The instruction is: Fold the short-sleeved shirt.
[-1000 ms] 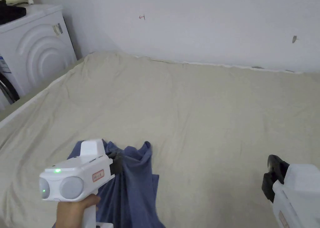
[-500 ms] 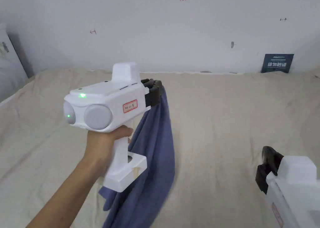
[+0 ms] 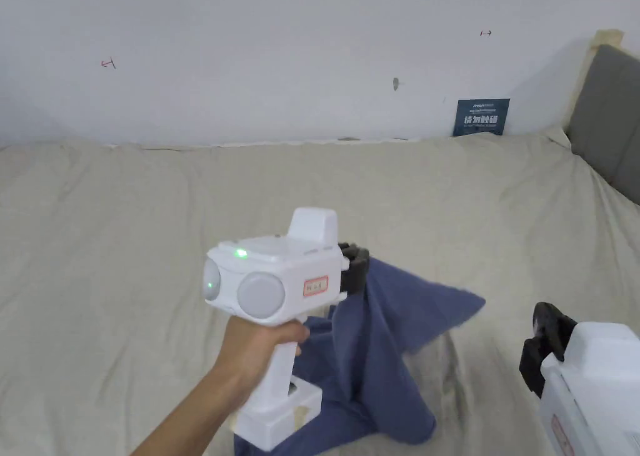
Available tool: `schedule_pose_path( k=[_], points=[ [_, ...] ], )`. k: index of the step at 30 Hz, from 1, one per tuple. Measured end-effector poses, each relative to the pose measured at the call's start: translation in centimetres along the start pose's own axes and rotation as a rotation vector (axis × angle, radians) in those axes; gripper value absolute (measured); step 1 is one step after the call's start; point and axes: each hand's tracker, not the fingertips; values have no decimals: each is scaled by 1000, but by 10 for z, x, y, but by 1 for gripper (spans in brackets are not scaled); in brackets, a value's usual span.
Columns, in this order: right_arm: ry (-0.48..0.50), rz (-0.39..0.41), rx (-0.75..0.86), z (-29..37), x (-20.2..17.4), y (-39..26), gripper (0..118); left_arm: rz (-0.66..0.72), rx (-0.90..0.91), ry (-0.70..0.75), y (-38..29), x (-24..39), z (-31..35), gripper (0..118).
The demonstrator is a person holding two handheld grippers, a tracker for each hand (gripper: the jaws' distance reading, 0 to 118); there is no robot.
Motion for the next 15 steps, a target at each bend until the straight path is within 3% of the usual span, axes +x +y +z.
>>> schedule_pose_path(
  k=[12, 15],
  points=[
    [14, -14, -80, -12, -5, -22, 2, 19, -449, 204, -133, -44, -121, 2],
    [18, -9, -95, -12, -7, -24, 2, -15, -462, 231, -149, -44, -126, 30]
  ],
)
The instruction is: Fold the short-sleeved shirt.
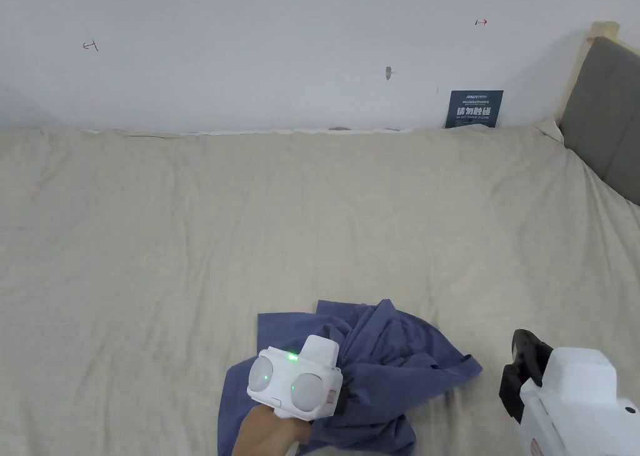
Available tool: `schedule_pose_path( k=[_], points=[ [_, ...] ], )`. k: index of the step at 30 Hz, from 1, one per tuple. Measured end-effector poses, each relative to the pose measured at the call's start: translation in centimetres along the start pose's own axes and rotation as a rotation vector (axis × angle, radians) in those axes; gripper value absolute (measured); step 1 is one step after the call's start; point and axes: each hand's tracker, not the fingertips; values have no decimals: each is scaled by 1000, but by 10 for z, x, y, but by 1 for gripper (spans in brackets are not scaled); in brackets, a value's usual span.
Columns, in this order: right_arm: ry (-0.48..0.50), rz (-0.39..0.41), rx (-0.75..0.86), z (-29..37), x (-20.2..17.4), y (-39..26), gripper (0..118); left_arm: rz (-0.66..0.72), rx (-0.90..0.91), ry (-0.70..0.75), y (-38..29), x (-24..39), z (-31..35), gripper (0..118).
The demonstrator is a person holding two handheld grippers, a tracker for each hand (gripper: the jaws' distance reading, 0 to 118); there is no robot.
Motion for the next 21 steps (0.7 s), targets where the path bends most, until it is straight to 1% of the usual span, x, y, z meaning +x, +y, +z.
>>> schedule_pose_path(
  k=[1, 2, 3, 4, 5, 6, 7, 9, 14, 19, 21],
  points=[
    [1, 2, -3, 0, 0, 0, 2, 6, 48, 17, -1, -1, 6, 52],
    [1, 3, -4, 0, 0, 0, 2, 13, 65, 25, -3, 2, 17, 87],
    [2, 4, -5, 1, 0, 0, 2, 25, 68, 27, 0, -1, 24, 87],
    [3, 4, -3, 1, -1, 2, 2, 50, 82, 20, 2, -5, 33, 96],
    [4, 5, -1, 2, -1, 4, 3, 83, 117, 9, 3, -9, 43, 109],
    [3, 7, 5, 3, -2, 7, 3, 110, 181, -3, 2, -11, 62, 118],
    [5, 9, 14, 4, -3, 11, 3, 129, 266, -12, 2, -15, 80, 118],
    [5, 12, 37, 7, -5, 19, 3, 153, 371, 8, 5, -22, 112, 113],
    [16, 15, 105, 14, -14, 42, 3, 157, 678, 147, -4, -43, 192, 113],
    [22, 38, 169, 21, -26, 61, 3, 148, 857, 343, -20, -67, 241, 113],
    [25, 40, 187, 23, -31, 66, 3, 142, 896, 407, -28, -76, 252, 110]
  ],
)
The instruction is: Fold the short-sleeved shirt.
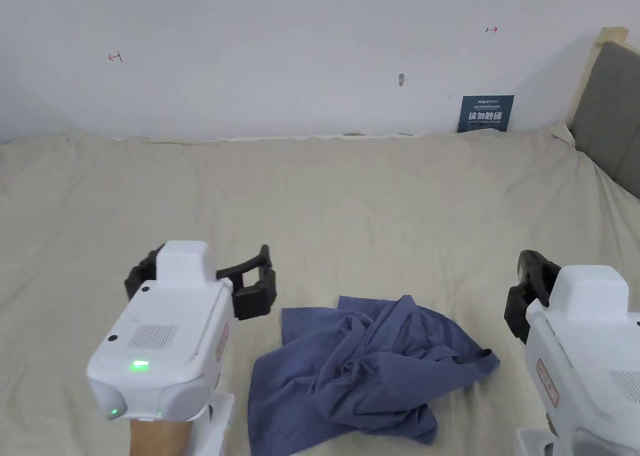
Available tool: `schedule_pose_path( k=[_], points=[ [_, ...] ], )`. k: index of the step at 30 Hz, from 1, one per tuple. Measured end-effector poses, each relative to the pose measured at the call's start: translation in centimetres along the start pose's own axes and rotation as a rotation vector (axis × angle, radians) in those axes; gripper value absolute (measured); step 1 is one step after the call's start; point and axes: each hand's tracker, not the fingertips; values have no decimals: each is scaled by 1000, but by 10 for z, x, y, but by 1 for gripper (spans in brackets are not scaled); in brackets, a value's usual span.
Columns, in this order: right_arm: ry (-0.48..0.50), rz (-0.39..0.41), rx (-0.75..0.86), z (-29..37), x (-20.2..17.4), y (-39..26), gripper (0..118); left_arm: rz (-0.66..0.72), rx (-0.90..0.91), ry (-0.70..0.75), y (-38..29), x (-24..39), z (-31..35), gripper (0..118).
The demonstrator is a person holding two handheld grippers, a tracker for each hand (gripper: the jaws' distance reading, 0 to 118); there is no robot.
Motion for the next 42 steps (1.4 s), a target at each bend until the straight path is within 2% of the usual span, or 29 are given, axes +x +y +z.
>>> schedule_pose_path(
  k=[1, 3, 4, 5, 6, 7, 14, 17, 22, 26, 30, 31, 32, 33, 34, 35, 37, 40, 41, 42],
  points=[
    [2, 2, 9, 1, -2, 2, 3, -5, 23, 24, 0, -6, 2, 106],
    [4, 6, 23, 2, -6, 5, 3, -19, 56, 44, 0, -16, 8, 83],
    [5, 11, 28, 2, -8, 6, 3, -21, 59, 50, -1, -20, 10, 66],
    [9, 15, 32, 3, -9, 7, 3, -22, 65, 51, -2, -23, 10, 32],
    [10, 17, 34, 3, -10, 7, 3, -21, 66, 52, -2, -26, 11, 10],
    [13, 17, 36, 4, -11, 8, 3, -19, 66, 53, -2, -29, 10, 1],
    [23, 11, 28, 4, -13, 5, 3, 25, -38, 53, -3, -36, -3, 0],
    [20, 13, 21, 2, -11, 1, 3, 60, -251, 24, -10, -38, -20, 0],
    [12, 0, -4, 0, -5, -8, 3, 187, -543, -63, -60, -33, -40, 0],
    [6, -2, -36, -5, -1, -18, 3, 252, -683, -126, -105, -18, -44, 0],
    [1, -5, -60, -8, 3, -26, 3, 190, -758, -144, -137, 5, -45, 4],
    [1, -5, -67, -8, 4, -28, 3, 176, -775, -152, -144, 11, -45, 13],
    [1, -4, -74, -9, 5, -30, 3, 159, -792, -156, -150, 16, -46, 41],
    [0, -3, -80, -10, 5, -32, 3, 158, -799, -158, -155, 20, -47, 75],
    [0, -2, -86, -11, 6, -34, 3, 153, -820, -161, -161, 23, -49, 100],
    [-1, -1, -94, -12, 7, -36, 3, 144, -849, -159, -167, 28, -51, 115],
    [-2, 1, -107, -14, 9, -40, 3, 121, -843, -128, -173, 35, -49, 106],
    [-6, 0, -128, -18, 11, -46, 3, 70, -866, -122, -186, 44, -55, 68],
    [-7, -1, -136, -20, 12, -48, 3, 49, -900, -122, -190, 48, -55, 47],
    [-7, -2, -143, -21, 13, -50, 3, 39, -920, -119, -195, 51, -55, 47]
  ],
)
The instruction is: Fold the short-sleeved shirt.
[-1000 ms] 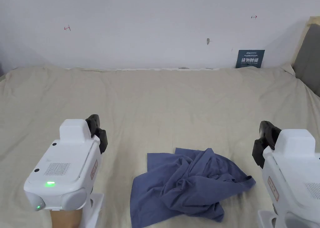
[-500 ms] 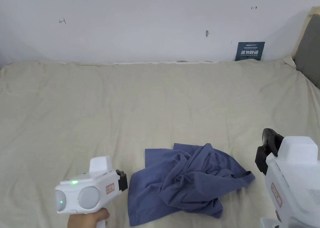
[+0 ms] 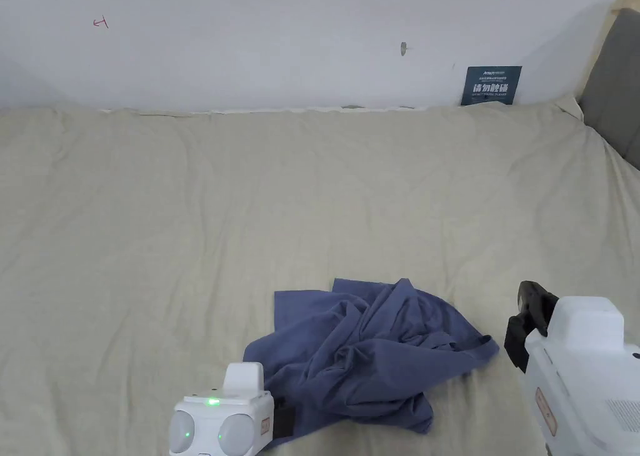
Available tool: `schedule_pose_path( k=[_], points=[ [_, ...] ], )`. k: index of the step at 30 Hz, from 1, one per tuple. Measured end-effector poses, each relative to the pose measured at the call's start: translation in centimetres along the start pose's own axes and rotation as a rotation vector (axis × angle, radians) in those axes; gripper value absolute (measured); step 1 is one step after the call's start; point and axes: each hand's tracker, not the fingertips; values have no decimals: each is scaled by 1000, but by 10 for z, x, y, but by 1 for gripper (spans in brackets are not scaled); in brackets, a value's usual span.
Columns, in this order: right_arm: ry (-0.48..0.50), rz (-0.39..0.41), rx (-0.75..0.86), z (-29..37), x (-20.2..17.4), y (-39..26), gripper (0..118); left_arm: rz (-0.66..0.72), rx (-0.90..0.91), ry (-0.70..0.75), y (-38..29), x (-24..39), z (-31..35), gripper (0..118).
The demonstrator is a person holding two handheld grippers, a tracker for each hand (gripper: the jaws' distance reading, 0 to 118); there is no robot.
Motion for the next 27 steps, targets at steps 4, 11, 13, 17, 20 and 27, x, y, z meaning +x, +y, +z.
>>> schedule_pose_path(
  k=[4, 11, 13, 17, 20, 27],
  points=[
    [-1, -10, -40, -12, 6, -7, 3, -39, 36, 6, -5, 10, 5, 36],
    [10, -60, -303, -79, 23, -30, 67, 50, 120, -150, 8, -3, 27, 3],
    [-2, -63, -409, -111, 25, -42, 91, 56, 169, -186, 12, -10, 39, 3],
    [-12, -77, -579, -167, 27, -70, 101, 59, 207, -222, 20, -19, 51, 3],
    [-16, -89, -674, -198, 26, -91, 83, 44, 216, -217, 25, -19, 53, 3],
    [2, -101, -702, -208, 28, -103, 11, 33, 211, -224, 25, -26, 47, 3]
  ],
)
